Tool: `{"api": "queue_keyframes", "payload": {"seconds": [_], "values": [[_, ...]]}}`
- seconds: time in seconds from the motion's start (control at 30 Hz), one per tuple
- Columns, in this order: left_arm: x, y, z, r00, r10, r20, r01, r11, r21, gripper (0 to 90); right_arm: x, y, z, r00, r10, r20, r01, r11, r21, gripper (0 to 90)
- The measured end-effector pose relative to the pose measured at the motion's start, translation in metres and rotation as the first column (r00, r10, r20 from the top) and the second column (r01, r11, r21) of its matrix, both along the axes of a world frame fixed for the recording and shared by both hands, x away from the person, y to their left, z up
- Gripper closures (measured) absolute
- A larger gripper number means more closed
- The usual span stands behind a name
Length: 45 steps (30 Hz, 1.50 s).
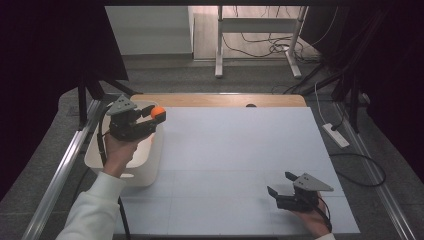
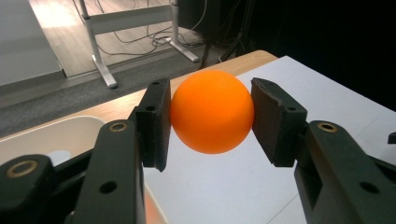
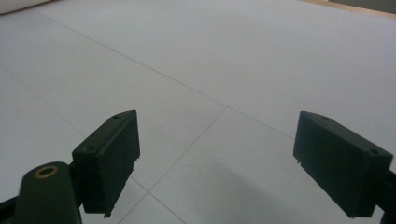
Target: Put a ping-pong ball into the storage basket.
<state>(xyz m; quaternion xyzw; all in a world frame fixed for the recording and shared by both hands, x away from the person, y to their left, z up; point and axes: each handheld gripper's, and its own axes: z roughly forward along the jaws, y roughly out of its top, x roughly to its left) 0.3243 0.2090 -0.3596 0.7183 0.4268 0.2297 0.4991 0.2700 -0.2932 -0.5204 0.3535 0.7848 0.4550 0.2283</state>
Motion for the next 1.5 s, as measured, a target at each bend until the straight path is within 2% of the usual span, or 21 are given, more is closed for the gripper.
{"api": "queue_keyframes", "payload": {"seconds": [0.33, 0.77, 1.1, 1.23, 1.5], "values": [[0.001, 0.015, 0.000, 0.9993, 0.035, -0.010, -0.035, 0.9992, -0.018, 50.8, 0.000, 0.000, 0.000, 1.0000, 0.000, 0.001, 0.000, 1.000, -0.001, 14.8], [0.004, 0.034, -0.001, 0.9956, 0.092, -0.016, -0.093, 0.9956, -0.017, 50.8, 0.000, 0.000, 0.000, 1.0000, -0.006, -0.001, 0.006, 1.000, -0.005, 14.9], [0.009, 0.051, -0.006, 0.9890, 0.142, -0.040, -0.143, 0.9896, -0.013, 50.8, 0.000, 0.000, 0.000, 1.0000, -0.009, -0.004, 0.009, 1.000, -0.005, 15.0], [0.011, 0.053, -0.009, 0.9883, 0.144, -0.050, -0.145, 0.9892, -0.019, 50.8, 0.000, 0.001, -0.001, 1.0000, -0.007, -0.003, 0.007, 1.000, -0.008, 14.9], [0.026, 0.052, -0.018, 0.9835, 0.156, -0.093, -0.155, 0.9878, 0.012, 50.8, 0.000, 0.000, -0.001, 1.0000, -0.007, -0.003, 0.006, 1.000, -0.010, 15.0]]}}
